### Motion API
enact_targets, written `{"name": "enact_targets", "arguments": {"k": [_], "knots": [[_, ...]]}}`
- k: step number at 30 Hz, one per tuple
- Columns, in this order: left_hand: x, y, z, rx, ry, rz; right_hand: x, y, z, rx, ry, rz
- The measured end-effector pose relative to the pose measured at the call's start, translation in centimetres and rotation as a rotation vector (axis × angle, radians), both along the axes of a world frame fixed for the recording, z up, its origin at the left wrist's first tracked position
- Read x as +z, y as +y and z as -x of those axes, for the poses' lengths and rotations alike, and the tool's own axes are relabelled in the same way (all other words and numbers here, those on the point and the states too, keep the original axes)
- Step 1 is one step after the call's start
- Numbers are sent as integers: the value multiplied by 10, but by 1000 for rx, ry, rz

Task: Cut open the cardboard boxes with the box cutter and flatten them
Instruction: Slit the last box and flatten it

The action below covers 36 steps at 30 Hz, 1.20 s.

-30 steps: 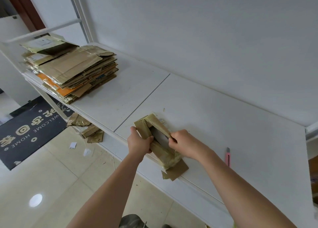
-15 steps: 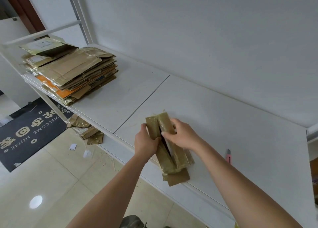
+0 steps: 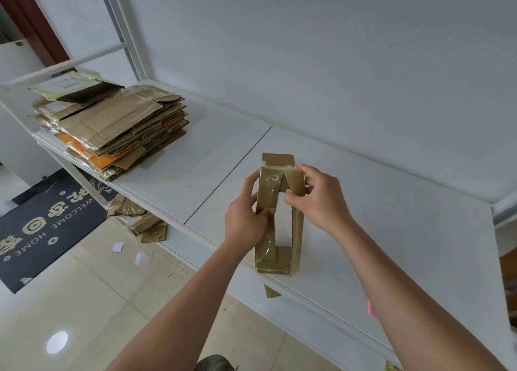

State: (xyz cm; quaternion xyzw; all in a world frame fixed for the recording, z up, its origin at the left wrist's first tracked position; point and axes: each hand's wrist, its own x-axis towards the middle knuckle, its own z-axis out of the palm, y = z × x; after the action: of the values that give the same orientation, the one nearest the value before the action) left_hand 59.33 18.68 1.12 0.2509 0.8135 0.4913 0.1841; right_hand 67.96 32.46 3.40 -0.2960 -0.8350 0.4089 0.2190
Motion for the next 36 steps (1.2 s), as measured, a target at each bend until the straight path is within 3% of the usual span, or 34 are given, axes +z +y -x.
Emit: {"name": "enact_targets", "arguments": {"k": [6, 10, 16, 21, 26, 36], "knots": [[-4, 5, -2, -54, 116, 45, 11, 11, -19, 74, -44, 63], [-6, 2, 19, -49, 88, 62, 8, 13, -31, 146, -30, 107], [5, 7, 20, -174, 140, 93, 3, 7, -33, -1, 64, 193], [5, 12, 7, -53, 260, 77, -4, 3, -32, 8, 129, 224], [13, 7, 12, -157, 58, -2, -3, 4, -37, -10, 121, 201], [23, -10, 36, -363, -102, -25, -6, 9, -38, 6, 78, 177]]}}
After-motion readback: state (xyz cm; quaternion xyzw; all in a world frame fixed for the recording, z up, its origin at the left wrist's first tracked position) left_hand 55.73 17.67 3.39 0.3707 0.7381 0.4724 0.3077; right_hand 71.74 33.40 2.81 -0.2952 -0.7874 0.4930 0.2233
